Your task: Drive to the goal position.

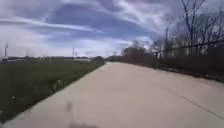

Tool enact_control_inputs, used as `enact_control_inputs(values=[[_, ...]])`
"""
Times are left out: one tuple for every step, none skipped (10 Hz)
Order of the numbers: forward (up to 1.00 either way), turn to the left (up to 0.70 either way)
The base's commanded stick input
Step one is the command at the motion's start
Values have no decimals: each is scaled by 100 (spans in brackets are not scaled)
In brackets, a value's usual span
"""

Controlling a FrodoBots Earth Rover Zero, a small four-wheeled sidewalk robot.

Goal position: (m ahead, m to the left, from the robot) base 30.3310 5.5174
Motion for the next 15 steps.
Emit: enact_control_inputs(values=[[100, -2], [100, -5], [100, -2], [100, 1], [100, 1], [100, 1], [100, 1], [100, 1], [100, 0], [100, -18], [100, -24], [100, -17], [100, 0], [100, 1], [100, 1]])
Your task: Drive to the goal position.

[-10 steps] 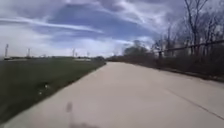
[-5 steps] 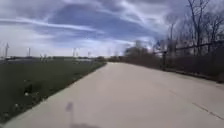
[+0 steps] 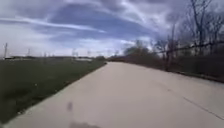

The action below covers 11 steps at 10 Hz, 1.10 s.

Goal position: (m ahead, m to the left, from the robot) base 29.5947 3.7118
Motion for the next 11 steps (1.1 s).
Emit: enact_control_inputs(values=[[100, 1], [100, 1], [100, 1], [100, 1], [100, 1], [100, 1], [100, 0], [100, -2], [100, -2], [100, -1], [100, -2]])
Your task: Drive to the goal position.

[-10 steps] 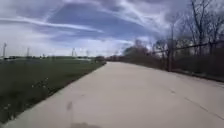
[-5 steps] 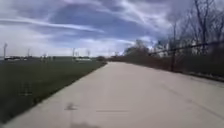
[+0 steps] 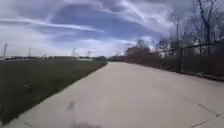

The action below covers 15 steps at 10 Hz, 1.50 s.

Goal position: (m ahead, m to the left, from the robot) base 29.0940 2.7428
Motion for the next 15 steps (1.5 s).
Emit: enact_control_inputs(values=[[100, -1], [100, -2], [100, -1], [100, -1], [100, -2], [100, -2], [100, -2], [100, -3], [100, -11], [100, -23], [100, -32], [100, -4], [100, 0], [100, 1], [100, 1]])
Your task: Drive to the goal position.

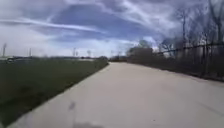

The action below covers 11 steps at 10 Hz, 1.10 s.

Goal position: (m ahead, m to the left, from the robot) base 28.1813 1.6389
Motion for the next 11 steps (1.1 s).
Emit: enact_control_inputs(values=[[100, 1], [100, 1], [100, 1], [100, 1], [100, 1], [100, 1], [100, 1], [100, 0], [100, -1], [100, -22], [100, -38]])
